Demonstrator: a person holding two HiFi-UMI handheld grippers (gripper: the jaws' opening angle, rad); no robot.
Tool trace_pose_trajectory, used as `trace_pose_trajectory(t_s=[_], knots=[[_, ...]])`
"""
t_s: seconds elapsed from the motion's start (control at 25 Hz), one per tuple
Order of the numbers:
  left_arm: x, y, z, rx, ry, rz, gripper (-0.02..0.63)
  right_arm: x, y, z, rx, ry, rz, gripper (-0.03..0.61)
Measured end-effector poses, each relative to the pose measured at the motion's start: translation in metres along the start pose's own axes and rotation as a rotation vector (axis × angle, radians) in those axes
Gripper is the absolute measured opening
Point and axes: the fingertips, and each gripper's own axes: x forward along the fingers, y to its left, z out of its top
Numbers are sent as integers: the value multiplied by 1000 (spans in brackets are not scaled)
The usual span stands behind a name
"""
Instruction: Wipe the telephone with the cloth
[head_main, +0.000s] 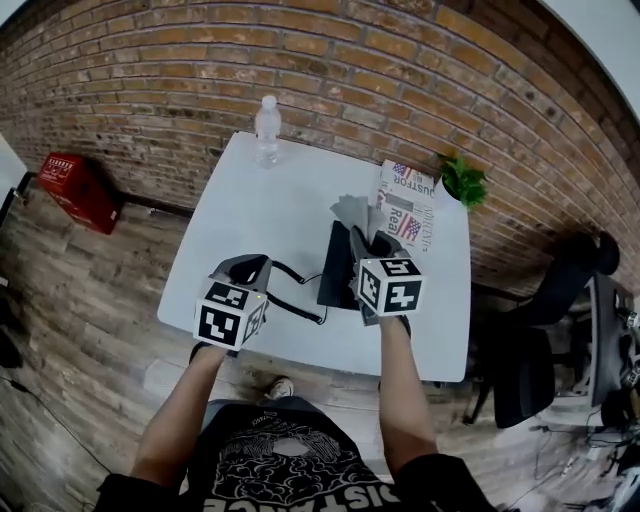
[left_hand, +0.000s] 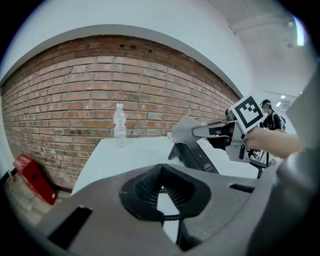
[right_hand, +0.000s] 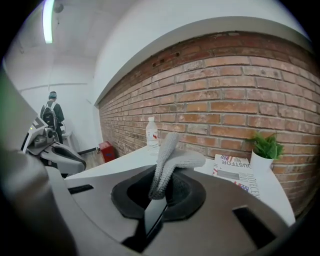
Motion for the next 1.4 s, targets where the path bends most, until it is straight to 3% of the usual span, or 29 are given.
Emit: trace_pose_trajectory(t_s=[0.28,0.64,1.4], knots=[[6,8,-5,4,21,12,6,23,-1,-8,-31,40,11,12],[2,13,-13,-16,28,11,6,34,13,-37,4,110,53,12],[-7,-1,-31,-34,39,-9,6,19,33,-76,20,171,83,12]])
